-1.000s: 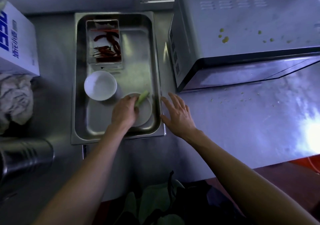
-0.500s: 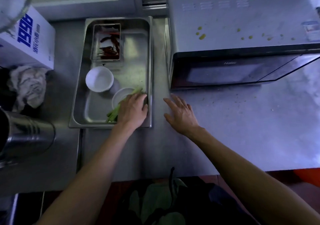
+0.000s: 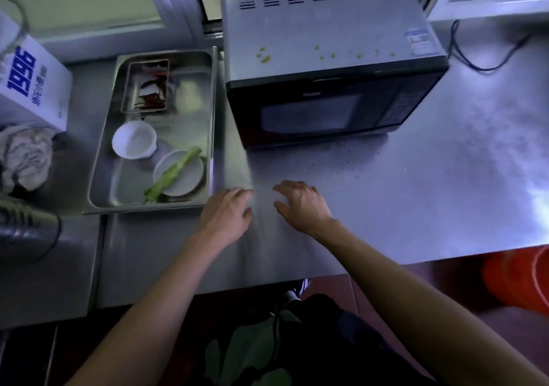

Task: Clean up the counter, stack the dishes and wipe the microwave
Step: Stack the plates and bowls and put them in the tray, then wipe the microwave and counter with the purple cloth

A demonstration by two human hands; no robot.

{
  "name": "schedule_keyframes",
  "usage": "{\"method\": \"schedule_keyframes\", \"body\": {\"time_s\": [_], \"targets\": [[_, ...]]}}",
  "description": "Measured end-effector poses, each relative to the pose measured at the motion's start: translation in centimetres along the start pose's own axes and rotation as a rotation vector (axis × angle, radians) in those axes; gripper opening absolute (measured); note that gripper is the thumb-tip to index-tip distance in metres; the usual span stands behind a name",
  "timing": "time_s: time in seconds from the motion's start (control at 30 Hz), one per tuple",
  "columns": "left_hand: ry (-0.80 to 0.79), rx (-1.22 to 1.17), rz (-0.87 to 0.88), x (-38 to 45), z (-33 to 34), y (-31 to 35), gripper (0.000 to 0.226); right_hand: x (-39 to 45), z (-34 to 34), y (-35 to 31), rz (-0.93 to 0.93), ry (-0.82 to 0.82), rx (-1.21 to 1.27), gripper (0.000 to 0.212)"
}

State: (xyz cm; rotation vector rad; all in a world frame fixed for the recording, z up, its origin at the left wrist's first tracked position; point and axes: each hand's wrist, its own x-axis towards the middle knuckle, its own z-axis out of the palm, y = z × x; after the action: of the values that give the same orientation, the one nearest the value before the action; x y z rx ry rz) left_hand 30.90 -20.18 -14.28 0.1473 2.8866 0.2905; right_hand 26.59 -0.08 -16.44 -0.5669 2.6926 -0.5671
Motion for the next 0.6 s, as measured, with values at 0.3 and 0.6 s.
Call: {"method": "schedule_keyframes", "body": {"time_s": [0.3, 0.6], "targets": [[-0.021, -0.045, 0.115, -4.9, 2.9, 6.8, 0.048, -12.6, -0.7, 3.1, 0.166, 0.048, -0.030, 0.047], [-0.046, -0.132, 0.229, -7.9, 4.4, 15.9, 0.049, -23.6, -2.6, 8.1, 0.324, 0.137, -0.021, 0.044]]}}
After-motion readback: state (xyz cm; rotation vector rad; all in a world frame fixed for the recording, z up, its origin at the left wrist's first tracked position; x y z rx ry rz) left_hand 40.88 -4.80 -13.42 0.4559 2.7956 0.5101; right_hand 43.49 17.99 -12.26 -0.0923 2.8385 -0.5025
